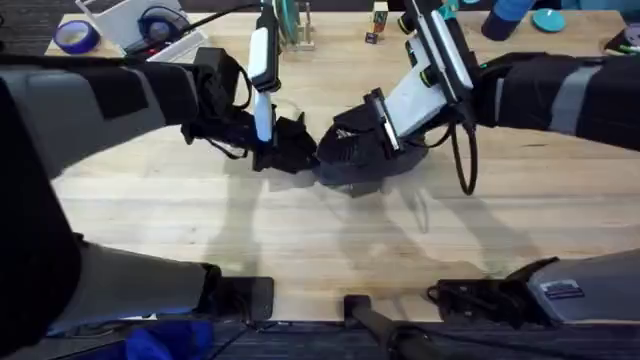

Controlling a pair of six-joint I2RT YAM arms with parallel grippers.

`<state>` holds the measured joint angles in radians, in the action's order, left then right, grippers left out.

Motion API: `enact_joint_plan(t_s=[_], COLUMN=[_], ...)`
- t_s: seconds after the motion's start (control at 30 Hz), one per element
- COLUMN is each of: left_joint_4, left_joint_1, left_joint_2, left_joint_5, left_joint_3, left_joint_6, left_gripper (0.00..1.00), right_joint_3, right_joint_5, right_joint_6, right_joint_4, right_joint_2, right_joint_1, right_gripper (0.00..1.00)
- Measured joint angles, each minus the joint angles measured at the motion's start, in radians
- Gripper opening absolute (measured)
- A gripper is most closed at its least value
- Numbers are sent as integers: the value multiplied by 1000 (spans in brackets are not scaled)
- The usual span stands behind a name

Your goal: Unzip the bag, pick up the pens from the table one at a time and place them inside, then zip the bag closed.

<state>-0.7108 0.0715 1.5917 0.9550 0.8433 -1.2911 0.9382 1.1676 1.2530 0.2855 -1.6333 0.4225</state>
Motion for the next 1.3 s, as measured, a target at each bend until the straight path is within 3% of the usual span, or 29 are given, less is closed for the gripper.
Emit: enact_joint_plan(t_s=[0.03,0.07,0.27,0.3,1.0,1.3], left_joint_4=[0,0,-2,-3,-3,-3], left_joint_1=[0,0,0,0,0,0], left_joint_2=[0,0,0,0,0,0], left_joint_5=[0,0,0,0,1,1], left_joint_3=[0,0,0,0,0,0], left_joint_6=[0,0,0,0,0,0], left_gripper=[42,42,42,42,42,42], right_joint_3=[0,0,0,0,0,0], right_joint_5=[-1,-1,-1,-1,-2,-2], right_joint_6=[-1,-5,-8,-8,-46,-207], right_joint_4=[0,0,-1,-1,-59,-46], right_joint_2=[0,0,0,0,10,169], right_joint_1=[0,0,0,0,-2,-72], right_gripper=[40,110,947,983,996,995])
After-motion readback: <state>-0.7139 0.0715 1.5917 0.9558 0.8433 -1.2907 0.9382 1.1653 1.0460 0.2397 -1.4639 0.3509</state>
